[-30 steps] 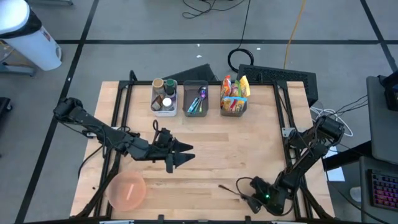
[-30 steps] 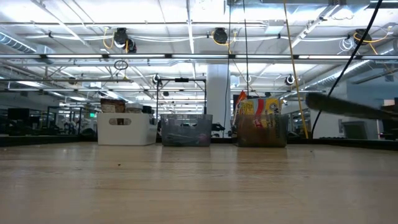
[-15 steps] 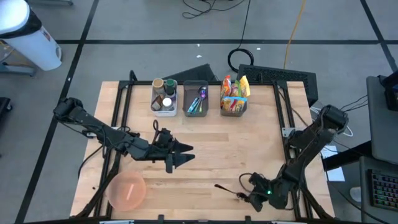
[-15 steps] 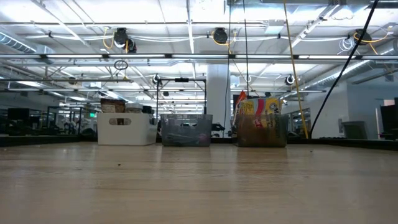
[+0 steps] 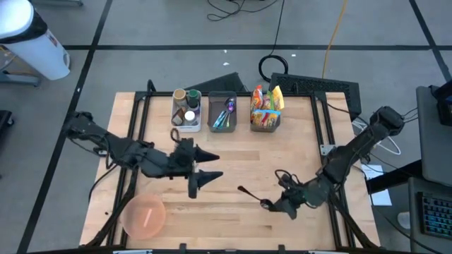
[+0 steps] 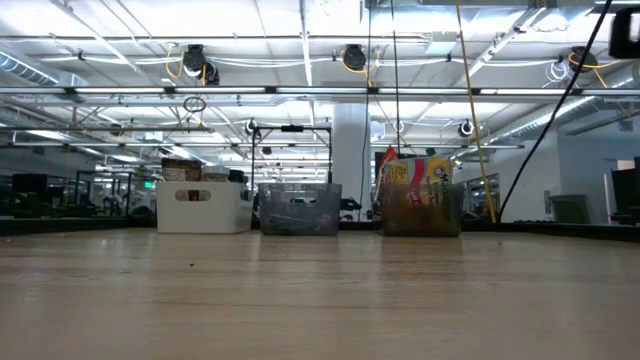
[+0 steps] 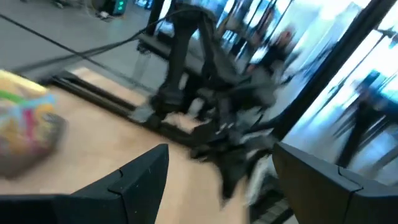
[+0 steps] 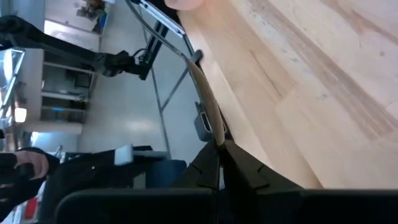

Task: Pick & Place Food Item
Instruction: Put the black spoon into the left black bin

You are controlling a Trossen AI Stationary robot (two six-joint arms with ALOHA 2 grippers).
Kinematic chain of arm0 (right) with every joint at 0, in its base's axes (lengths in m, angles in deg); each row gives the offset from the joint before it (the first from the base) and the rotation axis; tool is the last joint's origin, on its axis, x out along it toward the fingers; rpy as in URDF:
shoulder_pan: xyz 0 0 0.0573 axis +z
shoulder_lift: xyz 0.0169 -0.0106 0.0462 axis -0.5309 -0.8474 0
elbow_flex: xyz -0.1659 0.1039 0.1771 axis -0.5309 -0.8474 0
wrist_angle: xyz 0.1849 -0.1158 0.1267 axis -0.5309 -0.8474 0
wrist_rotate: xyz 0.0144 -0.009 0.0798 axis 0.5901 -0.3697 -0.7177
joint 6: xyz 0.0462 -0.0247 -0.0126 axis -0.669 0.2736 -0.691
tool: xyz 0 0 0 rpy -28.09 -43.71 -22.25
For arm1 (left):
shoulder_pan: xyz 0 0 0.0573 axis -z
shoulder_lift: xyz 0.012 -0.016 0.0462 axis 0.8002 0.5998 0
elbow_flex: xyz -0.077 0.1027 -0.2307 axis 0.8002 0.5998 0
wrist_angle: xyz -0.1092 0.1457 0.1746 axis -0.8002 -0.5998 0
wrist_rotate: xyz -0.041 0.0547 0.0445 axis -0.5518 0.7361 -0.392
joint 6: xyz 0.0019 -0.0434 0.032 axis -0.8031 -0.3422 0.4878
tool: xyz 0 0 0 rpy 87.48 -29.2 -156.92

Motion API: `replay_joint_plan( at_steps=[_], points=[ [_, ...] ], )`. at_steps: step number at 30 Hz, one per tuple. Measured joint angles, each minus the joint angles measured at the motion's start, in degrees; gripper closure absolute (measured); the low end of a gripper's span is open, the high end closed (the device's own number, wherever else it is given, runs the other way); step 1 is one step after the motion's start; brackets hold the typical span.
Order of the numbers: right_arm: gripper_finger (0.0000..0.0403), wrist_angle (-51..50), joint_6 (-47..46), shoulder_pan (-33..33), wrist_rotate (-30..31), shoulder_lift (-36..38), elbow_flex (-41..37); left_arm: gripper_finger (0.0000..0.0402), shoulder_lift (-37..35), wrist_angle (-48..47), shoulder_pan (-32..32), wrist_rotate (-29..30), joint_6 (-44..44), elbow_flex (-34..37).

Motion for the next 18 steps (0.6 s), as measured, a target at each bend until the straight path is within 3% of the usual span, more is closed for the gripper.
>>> replay_joint_plan(
  at_steps=[6,11,18],
  points=[
    [0.0402,0.29,1.25,-3.96,-7.33,0.45,0.00,0.0106,9.70,-18.68,-0.39,0.24,12.95,-18.76],
    [0.0403,1.72,1.87,-5.44,-9.35,0.43,0.00,0.0106,18.08,-30.14,-1.78,-0.30,19.49,-31.17],
    [0.0403,2.52,2.30,-5.81,-10.84,0.45,0.02,0.0105,25.47,-40.05,-6.83,-9.99,21.79,-42.05]
  ],
)
